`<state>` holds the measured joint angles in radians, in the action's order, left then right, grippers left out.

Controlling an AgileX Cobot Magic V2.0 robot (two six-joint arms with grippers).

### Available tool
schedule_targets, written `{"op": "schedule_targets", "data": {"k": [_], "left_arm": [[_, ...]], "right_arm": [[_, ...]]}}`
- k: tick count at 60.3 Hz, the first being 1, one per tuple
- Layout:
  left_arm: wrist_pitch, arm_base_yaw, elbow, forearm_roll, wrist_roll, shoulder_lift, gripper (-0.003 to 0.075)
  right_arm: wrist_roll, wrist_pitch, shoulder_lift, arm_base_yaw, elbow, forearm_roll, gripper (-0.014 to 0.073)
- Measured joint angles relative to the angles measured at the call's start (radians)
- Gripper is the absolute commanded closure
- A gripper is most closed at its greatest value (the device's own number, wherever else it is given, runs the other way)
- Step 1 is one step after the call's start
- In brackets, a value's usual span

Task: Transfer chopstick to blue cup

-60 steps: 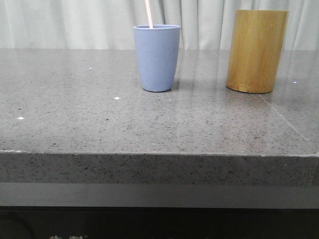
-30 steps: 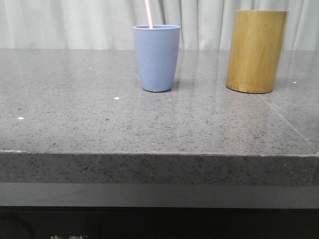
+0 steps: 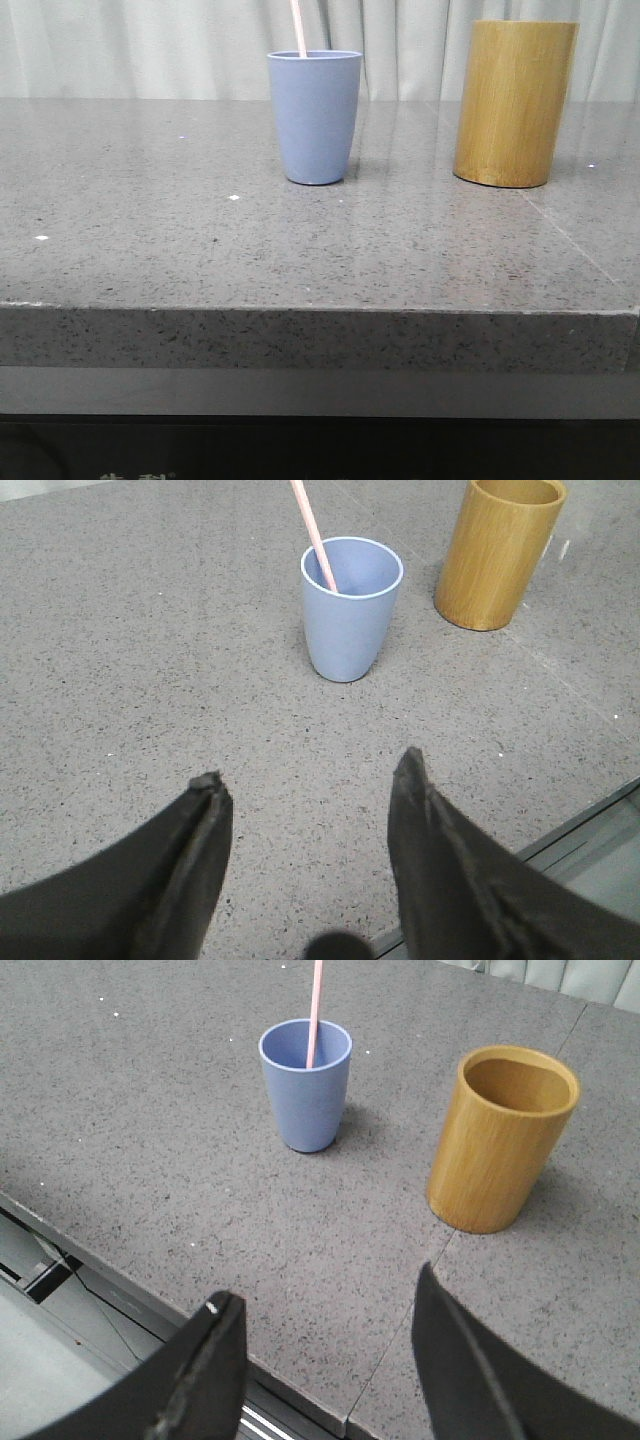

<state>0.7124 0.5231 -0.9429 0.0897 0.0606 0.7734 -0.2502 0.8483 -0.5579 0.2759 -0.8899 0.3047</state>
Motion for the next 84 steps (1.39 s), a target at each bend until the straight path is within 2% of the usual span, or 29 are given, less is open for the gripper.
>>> {"op": "schedule_targets", "data": {"k": [12, 18, 22, 31, 38, 78, 84], "left_arm": [[0.000, 0.000, 0.000, 0.000, 0.000, 0.000, 0.0353], [0.000, 0.000, 0.000, 0.000, 0.000, 0.000, 0.0380], [0.000, 0.000, 0.000, 0.000, 0.000, 0.000, 0.0430], [0.000, 0.000, 0.000, 0.000, 0.000, 0.000, 0.0617], [0.000, 0.000, 0.000, 0.000, 0.000, 0.000, 0.0738], [0.000, 0.002, 0.001, -0.002, 0.000, 0.000, 0.0739], [-0.034, -0.008, 0.032, -0.002, 0.000, -0.027, 0.0739]], "right_arm": [[0.000, -0.035, 0.067, 0.000, 0.077, 0.000, 0.0197], [0.000, -0.041, 0.070, 0.000, 0.082, -0.006, 0.0278], [0.000, -0.047, 0.070, 0.000, 0.082, -0.008, 0.0362], [0.000, -0.051, 0.070, 0.000, 0.082, -0.008, 0.0560], [0.000, -0.051, 0.070, 0.000, 0.082, -0.010, 0.0662], [0.001, -0.053, 0.070, 0.000, 0.082, -0.018, 0.0661], [0.001, -0.053, 0.070, 0.000, 0.082, -0.018, 0.0661]]}}
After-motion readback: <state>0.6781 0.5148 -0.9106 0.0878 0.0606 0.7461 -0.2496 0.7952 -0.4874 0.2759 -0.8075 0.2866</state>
